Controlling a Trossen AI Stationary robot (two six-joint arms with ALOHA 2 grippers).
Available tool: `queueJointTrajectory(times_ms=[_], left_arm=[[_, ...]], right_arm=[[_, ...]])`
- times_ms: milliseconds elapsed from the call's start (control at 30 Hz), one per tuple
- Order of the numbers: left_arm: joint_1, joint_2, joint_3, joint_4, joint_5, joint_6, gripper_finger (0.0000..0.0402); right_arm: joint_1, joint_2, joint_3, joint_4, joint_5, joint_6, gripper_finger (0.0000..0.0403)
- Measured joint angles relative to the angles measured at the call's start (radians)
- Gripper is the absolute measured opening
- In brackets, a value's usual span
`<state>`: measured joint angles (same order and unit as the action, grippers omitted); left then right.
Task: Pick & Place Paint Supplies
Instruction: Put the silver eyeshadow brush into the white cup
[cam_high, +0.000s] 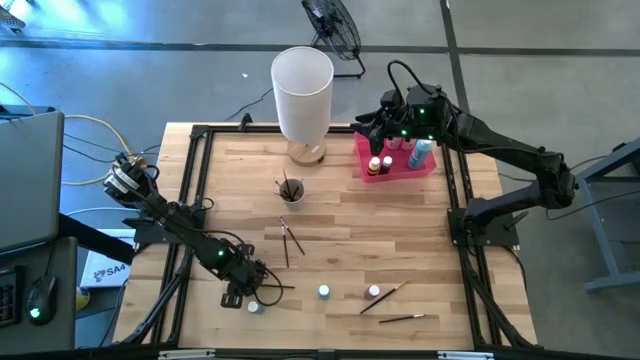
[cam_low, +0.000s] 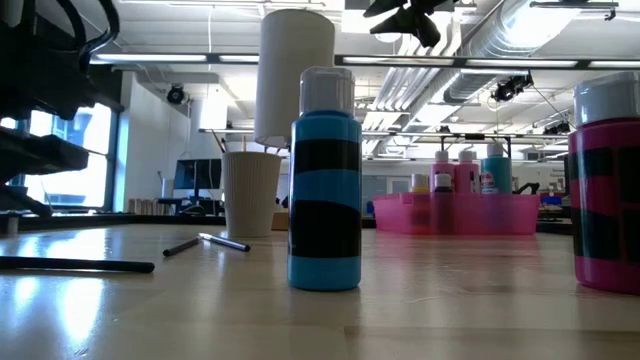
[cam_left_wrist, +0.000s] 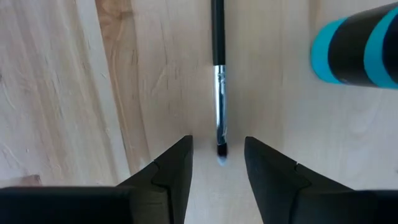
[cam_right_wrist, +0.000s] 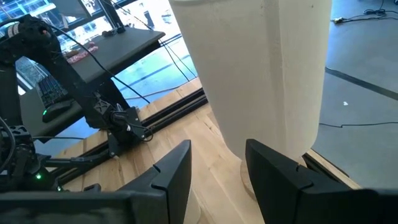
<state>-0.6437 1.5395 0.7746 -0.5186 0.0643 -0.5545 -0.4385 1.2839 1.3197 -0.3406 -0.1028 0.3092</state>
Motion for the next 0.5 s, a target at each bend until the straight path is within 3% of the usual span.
queueJointTrajectory(times_ms=[500], left_arm=[[0.002,0.011,-0.002,0.006,-0.025,-0.006,0.0143]], right_arm=[[0.000,0.000,0.000,0.000,0.000,0.000,0.0145]])
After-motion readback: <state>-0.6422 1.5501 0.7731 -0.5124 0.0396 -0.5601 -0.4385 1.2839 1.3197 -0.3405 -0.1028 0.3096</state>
